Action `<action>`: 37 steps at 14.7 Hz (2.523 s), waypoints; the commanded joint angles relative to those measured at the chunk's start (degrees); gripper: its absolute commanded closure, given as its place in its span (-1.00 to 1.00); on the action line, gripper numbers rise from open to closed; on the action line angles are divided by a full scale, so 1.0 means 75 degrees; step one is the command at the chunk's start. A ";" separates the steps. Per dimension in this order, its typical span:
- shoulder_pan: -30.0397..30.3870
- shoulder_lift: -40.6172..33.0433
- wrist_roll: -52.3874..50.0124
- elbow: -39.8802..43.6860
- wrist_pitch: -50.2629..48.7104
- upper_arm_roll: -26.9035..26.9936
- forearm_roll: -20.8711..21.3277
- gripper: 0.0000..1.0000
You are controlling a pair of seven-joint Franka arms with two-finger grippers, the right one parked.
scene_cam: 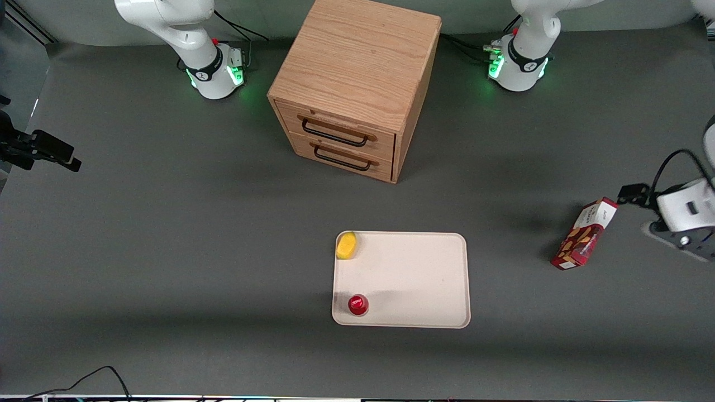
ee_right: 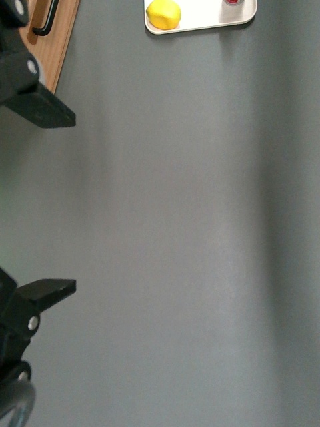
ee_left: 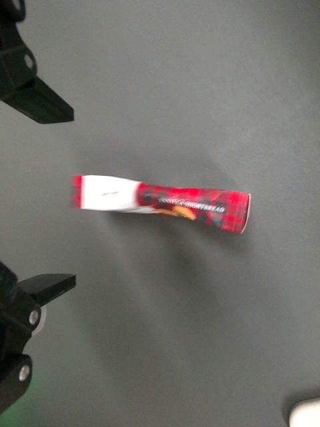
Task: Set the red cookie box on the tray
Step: 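Close the left gripper on the shortbread box and lift it, then carry the box over the white tray and lower it upright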
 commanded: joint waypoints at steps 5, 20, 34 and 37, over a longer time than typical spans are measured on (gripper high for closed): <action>-0.0018 0.0381 0.0918 -0.2558 0.3766 0.0292 -0.1360 1.00; -0.0136 0.0019 -0.4570 0.2631 -0.2207 -0.1368 -0.1397 1.00; -0.0651 0.3042 -1.0085 0.0852 0.4261 -0.3939 0.3171 -0.99; -0.0558 0.2447 -0.9877 0.0922 0.3002 -0.3974 0.3173 -1.00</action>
